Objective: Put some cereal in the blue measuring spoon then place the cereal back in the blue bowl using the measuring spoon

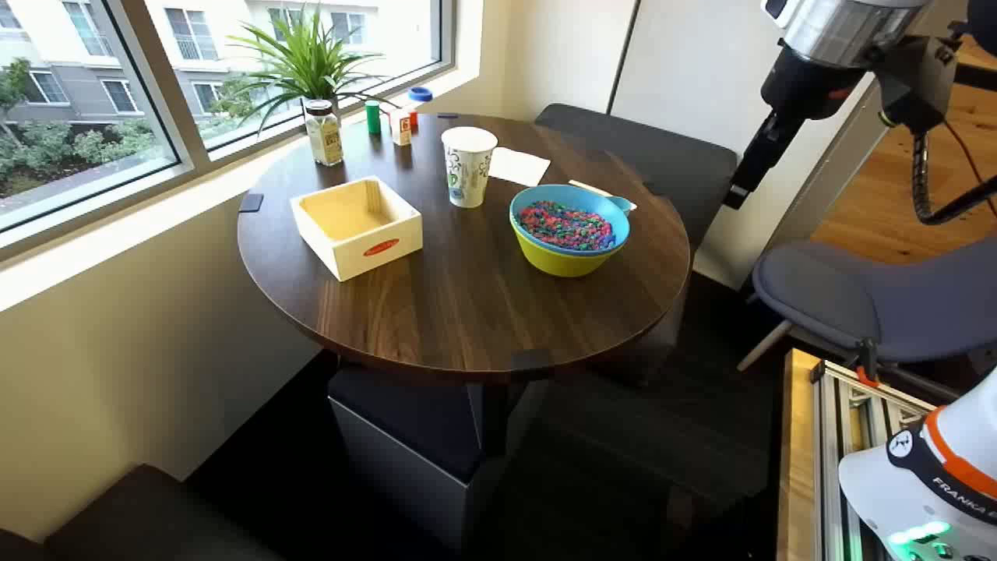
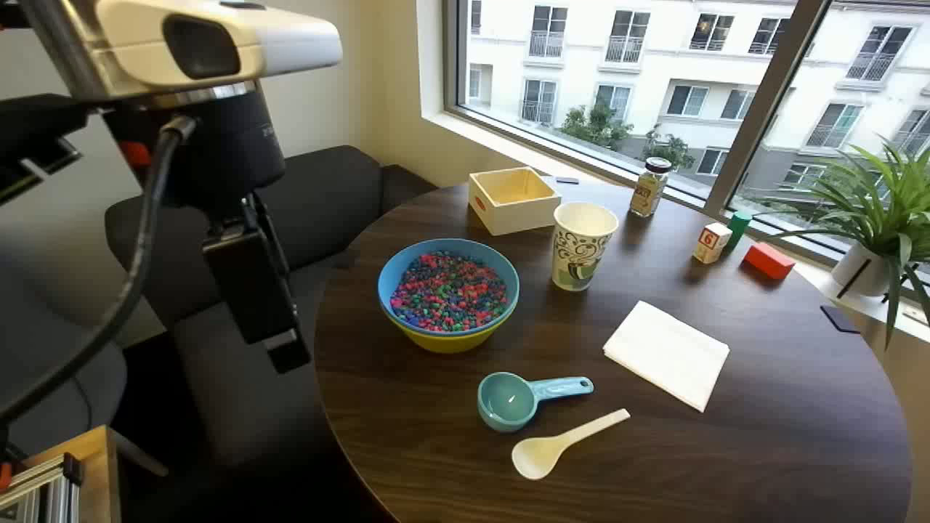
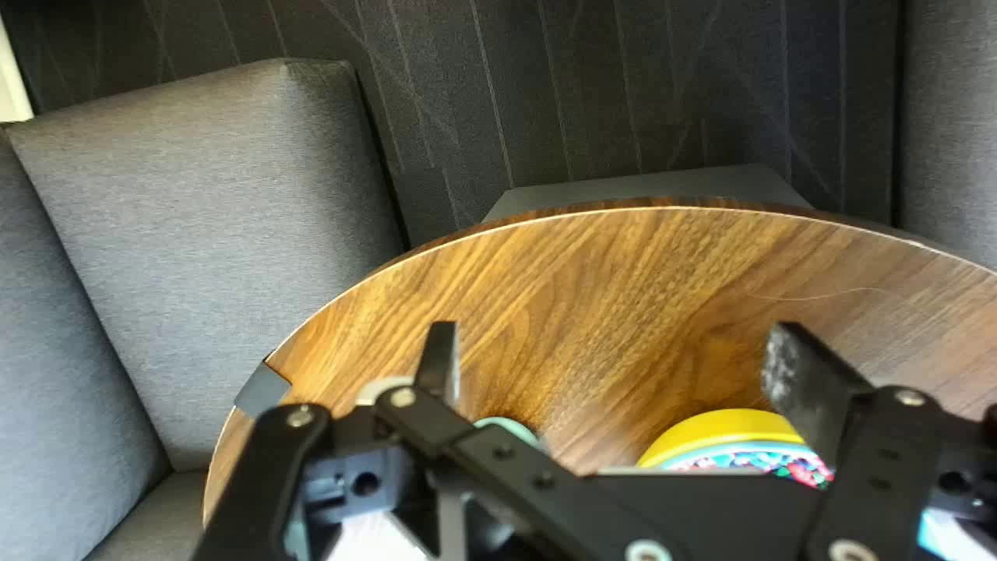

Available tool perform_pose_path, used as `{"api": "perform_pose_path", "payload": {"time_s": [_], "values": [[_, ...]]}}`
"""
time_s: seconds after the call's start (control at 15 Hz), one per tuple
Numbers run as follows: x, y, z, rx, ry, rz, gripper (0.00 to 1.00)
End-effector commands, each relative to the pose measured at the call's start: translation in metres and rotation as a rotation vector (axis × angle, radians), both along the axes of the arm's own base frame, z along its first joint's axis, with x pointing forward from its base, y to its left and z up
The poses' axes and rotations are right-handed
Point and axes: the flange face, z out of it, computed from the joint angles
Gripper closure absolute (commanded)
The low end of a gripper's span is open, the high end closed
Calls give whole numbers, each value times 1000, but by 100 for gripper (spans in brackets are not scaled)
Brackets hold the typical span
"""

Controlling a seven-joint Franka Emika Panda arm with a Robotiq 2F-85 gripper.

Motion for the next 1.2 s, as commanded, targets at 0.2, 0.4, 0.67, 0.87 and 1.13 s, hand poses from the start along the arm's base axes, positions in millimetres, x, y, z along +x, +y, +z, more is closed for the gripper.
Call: {"api": "perform_pose_path", "payload": {"time_s": [0.2,0.4,0.67,0.87,1.13], "values": [[0,0,1,0,1,0,0],[0,0,1,0,1,0,0],[8,-1,-1,-10,-40,8,0],[34,-2,0,-15,-197,50,0],[72,4,-13,67,-329,36,0]]}}
